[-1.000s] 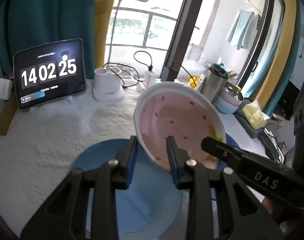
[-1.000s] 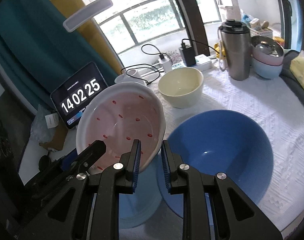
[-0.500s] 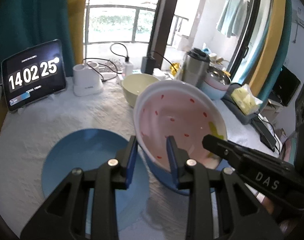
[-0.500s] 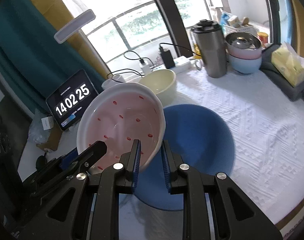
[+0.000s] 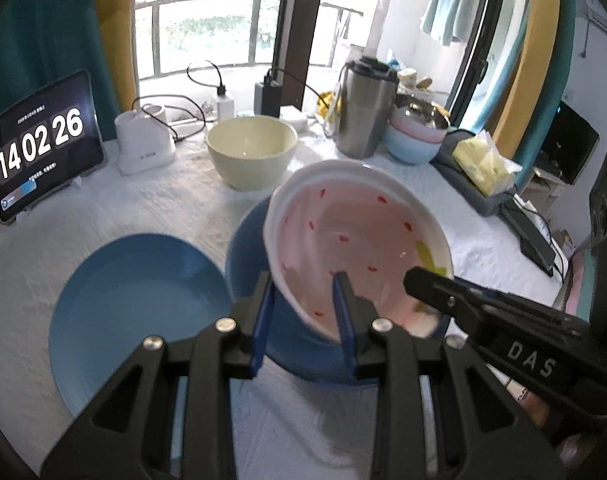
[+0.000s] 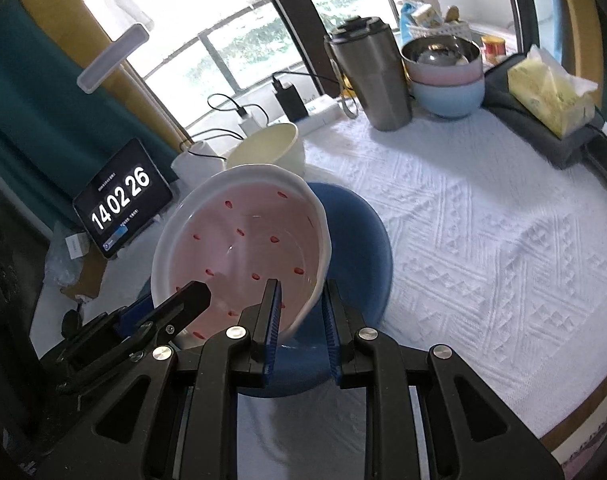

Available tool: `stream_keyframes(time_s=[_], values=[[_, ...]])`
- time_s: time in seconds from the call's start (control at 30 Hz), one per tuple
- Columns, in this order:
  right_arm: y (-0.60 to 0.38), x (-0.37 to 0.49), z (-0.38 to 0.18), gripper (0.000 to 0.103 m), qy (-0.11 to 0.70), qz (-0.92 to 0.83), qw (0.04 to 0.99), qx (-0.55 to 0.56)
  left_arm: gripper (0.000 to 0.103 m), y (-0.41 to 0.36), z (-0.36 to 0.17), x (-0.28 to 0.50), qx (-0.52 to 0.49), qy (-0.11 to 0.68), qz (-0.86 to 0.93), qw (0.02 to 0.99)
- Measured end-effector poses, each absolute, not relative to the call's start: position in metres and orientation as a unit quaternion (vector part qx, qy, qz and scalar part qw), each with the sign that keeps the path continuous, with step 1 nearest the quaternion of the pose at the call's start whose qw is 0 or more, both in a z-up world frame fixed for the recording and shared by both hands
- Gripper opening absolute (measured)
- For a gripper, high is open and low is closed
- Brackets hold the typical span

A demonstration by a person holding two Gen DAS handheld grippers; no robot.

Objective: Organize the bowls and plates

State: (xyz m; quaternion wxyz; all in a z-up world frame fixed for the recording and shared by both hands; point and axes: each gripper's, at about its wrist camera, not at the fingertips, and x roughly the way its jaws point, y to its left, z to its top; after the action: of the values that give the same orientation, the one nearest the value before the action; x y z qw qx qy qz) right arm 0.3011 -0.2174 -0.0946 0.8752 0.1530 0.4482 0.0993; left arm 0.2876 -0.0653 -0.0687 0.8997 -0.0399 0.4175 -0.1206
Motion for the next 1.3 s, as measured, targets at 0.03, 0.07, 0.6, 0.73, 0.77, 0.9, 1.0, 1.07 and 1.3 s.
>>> stream_keyframes(time_s=[0.03,0.07,0.6,0.73,0.77,0.9,1.0,1.07,1.3], values=[[-0.219,0.302,-0.097,0.022,0.451,0.099,0.873,0.154,0.030,-0.067,-0.071,0.288,-0.038,0.420,-0.120,0.899],[-0.220,0.302,-0.100,0.022,0.455,0.098,0.872,0.155,0.030,-0.068,-0.074,0.288,-0.037,0.423,-0.120,0.897],[-0.227,0.309,-0.115,0.022,0.477,0.090,0.861,0.151,0.030,-0.077,-0.090,0.297,-0.021,0.435,-0.121,0.892],[-0.226,0.311,-0.112,0.022,0.474,0.083,0.865,0.139,0.031,-0.077,-0.092,0.301,-0.024,0.437,-0.129,0.890],[-0.226,0.311,-0.112,0.022,0.474,0.082,0.866,0.137,0.031,-0.078,-0.092,0.303,-0.024,0.437,-0.130,0.890],[-0.227,0.314,-0.111,0.022,0.478,0.078,0.864,0.134,0.032,-0.078,-0.092,0.309,-0.024,0.436,-0.133,0.890],[-0.225,0.317,-0.111,0.023,0.480,0.074,0.864,0.131,0.032,-0.075,-0.092,0.313,-0.032,0.441,-0.137,0.886],[-0.223,0.321,-0.111,0.024,0.483,0.071,0.863,0.128,0.032,-0.074,-0.091,0.315,-0.037,0.445,-0.139,0.884],[-0.218,0.326,-0.107,0.033,0.490,0.066,0.862,0.114,0.033,-0.073,-0.088,0.314,-0.031,0.445,-0.141,0.884]])
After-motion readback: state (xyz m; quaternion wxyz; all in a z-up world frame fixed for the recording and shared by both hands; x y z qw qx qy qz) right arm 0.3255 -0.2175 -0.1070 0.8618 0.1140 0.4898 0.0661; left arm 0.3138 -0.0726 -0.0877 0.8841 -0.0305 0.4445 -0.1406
